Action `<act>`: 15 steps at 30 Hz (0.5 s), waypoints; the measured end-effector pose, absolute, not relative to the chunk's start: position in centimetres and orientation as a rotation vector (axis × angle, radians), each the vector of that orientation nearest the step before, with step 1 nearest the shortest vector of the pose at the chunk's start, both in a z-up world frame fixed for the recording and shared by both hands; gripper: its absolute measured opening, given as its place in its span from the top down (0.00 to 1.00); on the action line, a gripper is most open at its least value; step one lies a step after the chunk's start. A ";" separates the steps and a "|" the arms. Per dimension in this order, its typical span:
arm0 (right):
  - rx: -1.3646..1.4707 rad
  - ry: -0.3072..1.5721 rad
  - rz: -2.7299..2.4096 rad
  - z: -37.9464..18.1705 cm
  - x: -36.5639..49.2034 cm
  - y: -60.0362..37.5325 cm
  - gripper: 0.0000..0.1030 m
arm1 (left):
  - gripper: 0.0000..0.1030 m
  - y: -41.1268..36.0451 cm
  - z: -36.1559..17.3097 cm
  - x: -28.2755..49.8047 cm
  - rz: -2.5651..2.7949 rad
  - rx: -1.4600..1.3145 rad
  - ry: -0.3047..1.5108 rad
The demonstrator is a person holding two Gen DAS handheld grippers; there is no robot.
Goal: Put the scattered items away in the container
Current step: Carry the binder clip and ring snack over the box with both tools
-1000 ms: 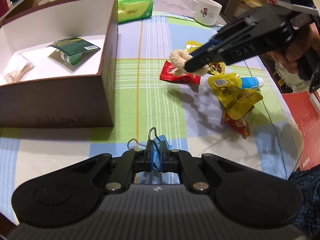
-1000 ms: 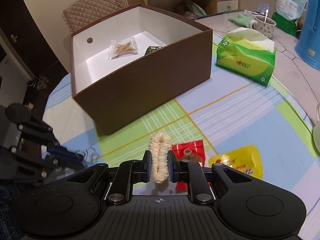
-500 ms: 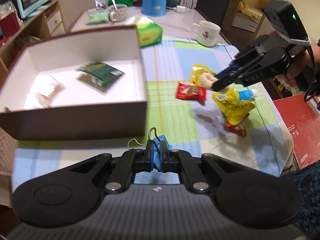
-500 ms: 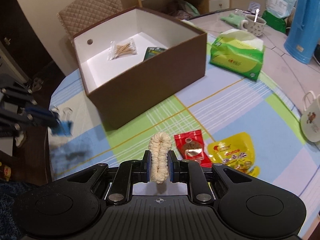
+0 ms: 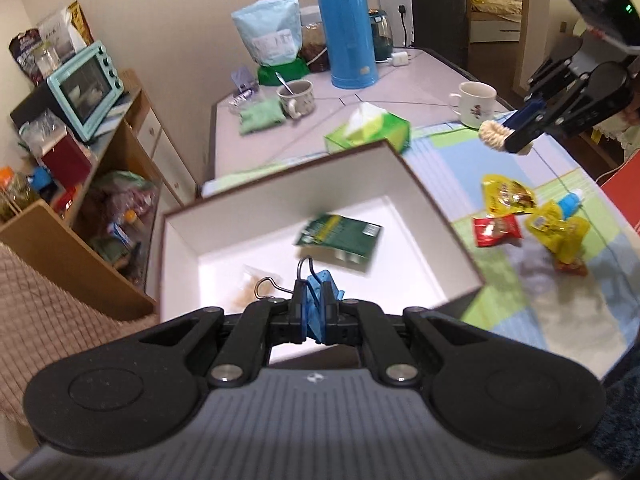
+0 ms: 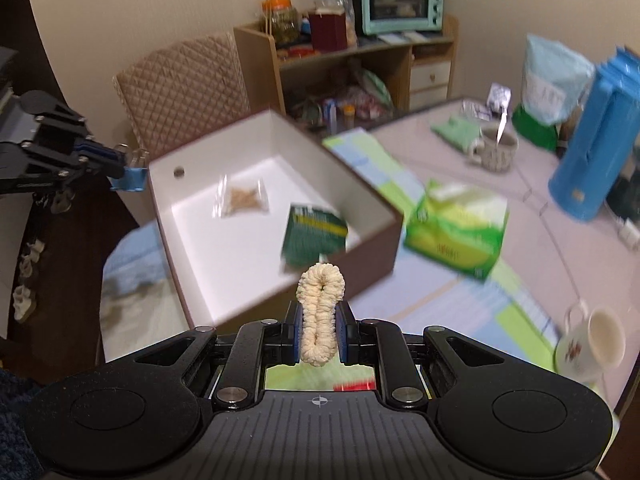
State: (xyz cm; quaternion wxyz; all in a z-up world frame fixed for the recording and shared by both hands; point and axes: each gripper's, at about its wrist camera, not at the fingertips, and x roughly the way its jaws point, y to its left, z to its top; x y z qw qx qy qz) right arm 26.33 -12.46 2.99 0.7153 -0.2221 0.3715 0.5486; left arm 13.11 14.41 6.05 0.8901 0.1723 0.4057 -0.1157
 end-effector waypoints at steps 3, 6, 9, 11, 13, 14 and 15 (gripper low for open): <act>-0.495 0.818 1.234 3.7 26.0 -10.1 0.85 | 0.97 15.7 6.0 14.9 -0.272 0.378 0.841; -0.501 0.830 1.256 3.8 25.7 -7.6 0.85 | 0.97 16.6 5.6 16.6 -0.331 0.405 0.856; -0.524 0.861 1.276 3.1 25.2 -5.1 0.85 | 0.97 17.0 4.7 18.0 -0.397 0.447 0.879; -0.548 0.885 1.283 2.3 24.9 -3.5 0.85 | 0.97 17.1 3.9 18.8 -0.441 0.478 0.897; -0.573 0.909 1.290 1.3 24.5 -2.1 0.85 | 0.97 17.2 3.0 19.5 -0.487 0.503 0.917; -0.586 0.920 1.294 0.8 24.4 -1.5 0.85 | 0.97 17.2 2.5 19.8 -0.506 0.514 0.926; -0.598 0.931 1.297 0.3 24.2 -0.9 0.85 | 0.97 17.2 1.9 20.1 -0.523 0.529 0.935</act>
